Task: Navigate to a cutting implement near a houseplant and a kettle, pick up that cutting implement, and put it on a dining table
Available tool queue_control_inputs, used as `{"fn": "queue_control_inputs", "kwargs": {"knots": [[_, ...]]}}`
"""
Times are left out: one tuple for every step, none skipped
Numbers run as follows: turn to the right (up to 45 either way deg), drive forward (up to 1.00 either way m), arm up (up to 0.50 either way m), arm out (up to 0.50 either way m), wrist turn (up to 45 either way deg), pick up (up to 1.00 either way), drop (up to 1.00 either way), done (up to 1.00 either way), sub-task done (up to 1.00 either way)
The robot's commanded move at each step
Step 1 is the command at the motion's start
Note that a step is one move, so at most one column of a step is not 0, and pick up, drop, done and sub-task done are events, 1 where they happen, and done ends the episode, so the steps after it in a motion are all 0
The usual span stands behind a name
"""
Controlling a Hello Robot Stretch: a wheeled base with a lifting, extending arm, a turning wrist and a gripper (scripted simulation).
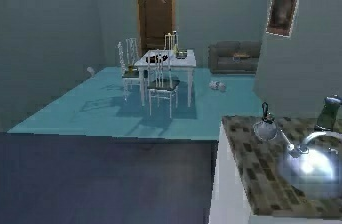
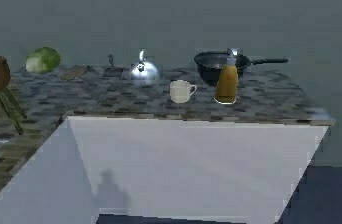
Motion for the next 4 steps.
{"fn": "queue_control_inputs", "kwargs": {"knots": [[0.0,0.35,0.0,0.0,0.0,0.0,0.0,0.0,0.0],[3.0,0.0,0.0,0.0,0.0,0.0,0.0,0.0,0.0],[-45.0,0.0,0.0,0.0,0.0,0.0,0.0,0.0,0.0],[-45.0,0.0,0.0,0.0,0.0,0.0,0.0,0.0,0.0]]}}
